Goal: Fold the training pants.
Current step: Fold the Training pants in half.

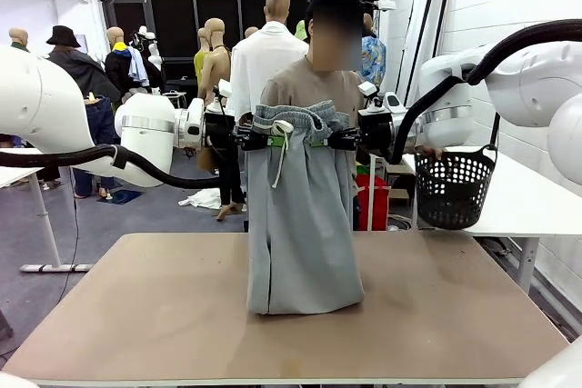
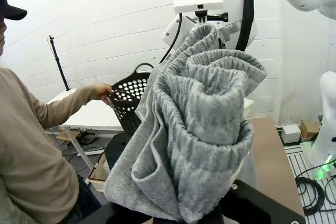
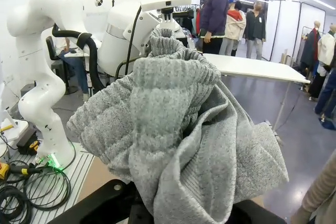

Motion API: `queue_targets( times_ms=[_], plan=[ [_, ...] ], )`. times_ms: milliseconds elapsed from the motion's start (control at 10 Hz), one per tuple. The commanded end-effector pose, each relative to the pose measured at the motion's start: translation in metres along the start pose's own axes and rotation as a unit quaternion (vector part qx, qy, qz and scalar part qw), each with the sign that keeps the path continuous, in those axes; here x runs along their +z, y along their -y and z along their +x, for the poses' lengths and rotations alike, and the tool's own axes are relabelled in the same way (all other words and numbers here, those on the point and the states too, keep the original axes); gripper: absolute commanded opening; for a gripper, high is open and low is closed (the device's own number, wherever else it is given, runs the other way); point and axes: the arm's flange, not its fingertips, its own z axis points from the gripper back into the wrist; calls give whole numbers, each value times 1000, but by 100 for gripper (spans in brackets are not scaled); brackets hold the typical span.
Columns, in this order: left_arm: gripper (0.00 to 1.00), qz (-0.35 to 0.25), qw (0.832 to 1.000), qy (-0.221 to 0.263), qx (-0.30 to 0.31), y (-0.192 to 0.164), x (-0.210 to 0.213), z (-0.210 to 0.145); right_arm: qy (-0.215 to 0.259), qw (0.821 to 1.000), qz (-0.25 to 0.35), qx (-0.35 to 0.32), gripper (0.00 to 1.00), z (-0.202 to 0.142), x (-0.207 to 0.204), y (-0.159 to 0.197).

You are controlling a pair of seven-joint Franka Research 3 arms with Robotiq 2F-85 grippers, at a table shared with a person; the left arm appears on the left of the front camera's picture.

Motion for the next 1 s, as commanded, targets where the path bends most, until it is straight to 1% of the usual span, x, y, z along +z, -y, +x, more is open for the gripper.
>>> queue_targets(
  times_ms=[0, 200, 400, 600, 800, 900],
  plan=[
    [0, 2, 1000, -11, -8, -29, -6, 8, -7, 1000, 7, 7, 0, 10, -4, 31],
    [0, 5, 999, -22, -25, -54, -13, 22, -16, 1000, 10, 7, 0, 19, -6, 59],
    [0, 7, 999, -42, -34, -79, -18, 31, -32, 999, 5, 20, 0, 32, -6, 88],
    [0, 22, 998, -42, -36, -101, -20, 40, -36, 998, 0, 47, 0, 52, -5, 107],
    [0, 38, 998, -39, -38, -127, -20, 46, -41, 997, 10, 65, 0, 72, -6, 128],
    [0, 49, 997, -40, -35, -131, -20, 46, -36, 997, 23, 71, 0, 73, -8, 133]
  ],
)
